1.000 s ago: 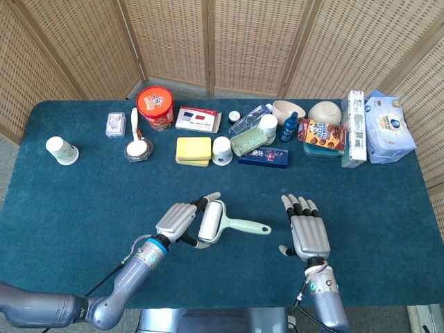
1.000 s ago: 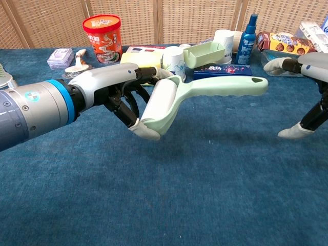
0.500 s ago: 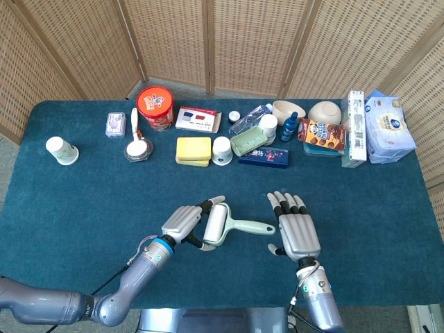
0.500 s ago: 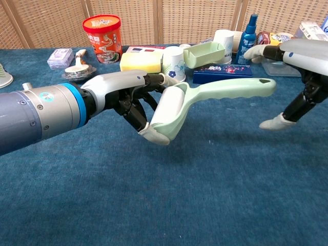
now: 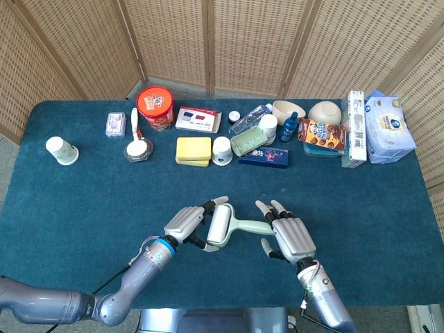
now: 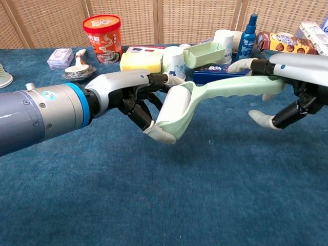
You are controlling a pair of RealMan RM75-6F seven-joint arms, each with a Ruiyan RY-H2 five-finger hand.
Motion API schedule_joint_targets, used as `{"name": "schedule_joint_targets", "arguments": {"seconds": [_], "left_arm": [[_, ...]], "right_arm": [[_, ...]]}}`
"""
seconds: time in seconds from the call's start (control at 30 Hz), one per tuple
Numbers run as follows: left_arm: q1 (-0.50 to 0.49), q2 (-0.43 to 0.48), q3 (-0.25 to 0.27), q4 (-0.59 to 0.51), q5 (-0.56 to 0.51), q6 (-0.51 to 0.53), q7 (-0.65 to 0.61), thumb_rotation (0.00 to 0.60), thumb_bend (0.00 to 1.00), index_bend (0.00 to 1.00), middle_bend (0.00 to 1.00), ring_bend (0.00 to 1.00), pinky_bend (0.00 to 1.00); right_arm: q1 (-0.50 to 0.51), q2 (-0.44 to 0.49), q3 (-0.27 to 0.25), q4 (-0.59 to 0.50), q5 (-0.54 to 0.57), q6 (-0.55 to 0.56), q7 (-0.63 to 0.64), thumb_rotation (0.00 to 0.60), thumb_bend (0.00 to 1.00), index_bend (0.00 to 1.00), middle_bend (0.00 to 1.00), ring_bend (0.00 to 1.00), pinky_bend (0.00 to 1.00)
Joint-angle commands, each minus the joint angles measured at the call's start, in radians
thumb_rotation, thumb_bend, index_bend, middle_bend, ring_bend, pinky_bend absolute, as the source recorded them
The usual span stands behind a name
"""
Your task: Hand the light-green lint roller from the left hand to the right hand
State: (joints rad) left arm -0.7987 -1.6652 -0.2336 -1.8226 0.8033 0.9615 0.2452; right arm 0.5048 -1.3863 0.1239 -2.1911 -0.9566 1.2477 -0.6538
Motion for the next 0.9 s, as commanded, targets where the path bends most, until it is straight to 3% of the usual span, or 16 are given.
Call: {"name": "schedule_joint_targets", "arguments": {"seconds": [0.03, 0.2, 0.3, 0.37, 0.47, 0.67, 0.8, 0.9], "left_arm": [[-0.003, -0.008, 0.000, 0.004, -0.005, 0.003, -0.004, 0.600, 0.00, 0.22, 0.25, 0.26, 0.38], [-0.008, -0.007, -0.004, 0.005, -0.025, 0.007, 0.001, 0.600, 0.00, 0.22, 0.25, 0.26, 0.38], [-0.011, -0.003, -0.008, 0.003, -0.033, 0.011, 0.003, 0.600, 0.00, 0.21, 0.24, 0.25, 0.38], [-0.013, 0.001, -0.009, 0.002, -0.042, 0.013, 0.007, 0.600, 0.00, 0.20, 0.22, 0.23, 0.38], [-0.017, 0.010, -0.011, -0.005, -0.059, 0.003, 0.004, 0.600, 0.00, 0.19, 0.18, 0.20, 0.38], [-0.019, 0.027, -0.021, -0.020, -0.083, -0.027, -0.027, 0.600, 0.00, 0.18, 0.15, 0.18, 0.38], [-0.021, 0.041, -0.019, -0.023, -0.080, -0.055, -0.050, 0.600, 0.00, 0.09, 0.02, 0.11, 0.34], [-0.022, 0.056, -0.016, -0.025, -0.070, -0.078, -0.064, 0.600, 0.00, 0.03, 0.00, 0.07, 0.31]], "right_arm": [[0.004, -0.012, -0.008, 0.011, -0.015, -0.001, 0.012, 0.600, 0.58, 0.17, 0.38, 0.18, 0.38], [0.005, -0.028, -0.017, 0.025, -0.036, 0.029, -0.017, 0.600, 0.69, 0.34, 0.53, 0.32, 0.48], [0.009, -0.031, -0.023, 0.027, -0.038, 0.049, -0.054, 0.600, 0.82, 0.50, 0.67, 0.46, 0.60], [0.010, -0.035, -0.023, 0.024, -0.035, 0.059, -0.062, 0.600, 0.86, 0.54, 0.69, 0.49, 0.64], [0.010, -0.038, -0.024, 0.027, -0.043, 0.064, -0.061, 0.600, 0.93, 0.59, 0.72, 0.53, 0.70], [0.009, -0.032, -0.034, 0.034, -0.045, 0.054, -0.039, 0.600, 0.97, 0.61, 0.73, 0.54, 0.70], [0.006, -0.024, -0.041, 0.040, -0.041, 0.040, -0.015, 0.600, 0.98, 0.61, 0.74, 0.55, 0.70], [0.001, -0.015, -0.044, 0.046, -0.047, 0.035, 0.010, 0.600, 0.98, 0.61, 0.74, 0.55, 0.70]]}}
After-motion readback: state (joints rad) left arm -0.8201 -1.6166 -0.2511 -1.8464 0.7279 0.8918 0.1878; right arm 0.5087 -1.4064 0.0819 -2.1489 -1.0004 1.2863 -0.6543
